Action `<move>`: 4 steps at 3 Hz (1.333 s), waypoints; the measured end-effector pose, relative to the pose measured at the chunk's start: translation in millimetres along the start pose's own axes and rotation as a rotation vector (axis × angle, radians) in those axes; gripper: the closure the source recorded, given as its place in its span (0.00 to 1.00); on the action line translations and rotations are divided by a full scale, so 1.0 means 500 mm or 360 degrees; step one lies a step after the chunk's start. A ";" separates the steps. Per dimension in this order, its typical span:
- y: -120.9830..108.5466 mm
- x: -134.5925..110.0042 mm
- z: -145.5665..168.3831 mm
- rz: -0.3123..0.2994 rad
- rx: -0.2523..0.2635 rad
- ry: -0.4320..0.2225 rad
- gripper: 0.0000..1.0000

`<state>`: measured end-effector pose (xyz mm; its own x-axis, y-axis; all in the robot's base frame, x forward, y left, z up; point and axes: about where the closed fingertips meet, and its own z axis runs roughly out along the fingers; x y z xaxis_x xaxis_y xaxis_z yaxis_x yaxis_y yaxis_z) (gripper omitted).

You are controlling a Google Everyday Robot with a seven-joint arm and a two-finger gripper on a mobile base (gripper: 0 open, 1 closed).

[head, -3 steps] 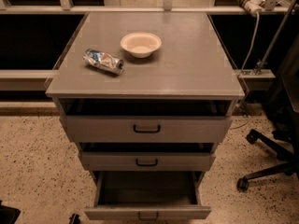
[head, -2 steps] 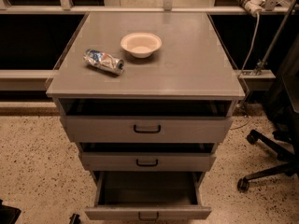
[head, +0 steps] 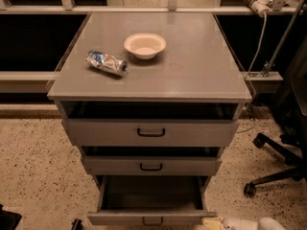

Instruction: Close bottom drawer

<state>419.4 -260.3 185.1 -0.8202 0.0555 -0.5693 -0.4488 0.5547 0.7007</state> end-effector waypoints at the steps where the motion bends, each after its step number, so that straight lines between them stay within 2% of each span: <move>1: -0.034 -0.058 0.030 -0.0082 0.0020 0.0056 1.00; 2: -0.034 -0.058 0.030 -0.0082 0.0020 0.0056 1.00; 3: -0.011 -0.078 -0.013 -0.0114 0.0086 0.0086 0.81; 4: 0.028 -0.138 -0.130 -0.0181 0.0314 0.0016 0.58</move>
Offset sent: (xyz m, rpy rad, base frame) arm 0.0295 0.0011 -0.0023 -0.0370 -0.0164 0.0341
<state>446.6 -310.1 262.2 -0.7723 -0.0240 -0.6349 -0.4612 0.7084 0.5343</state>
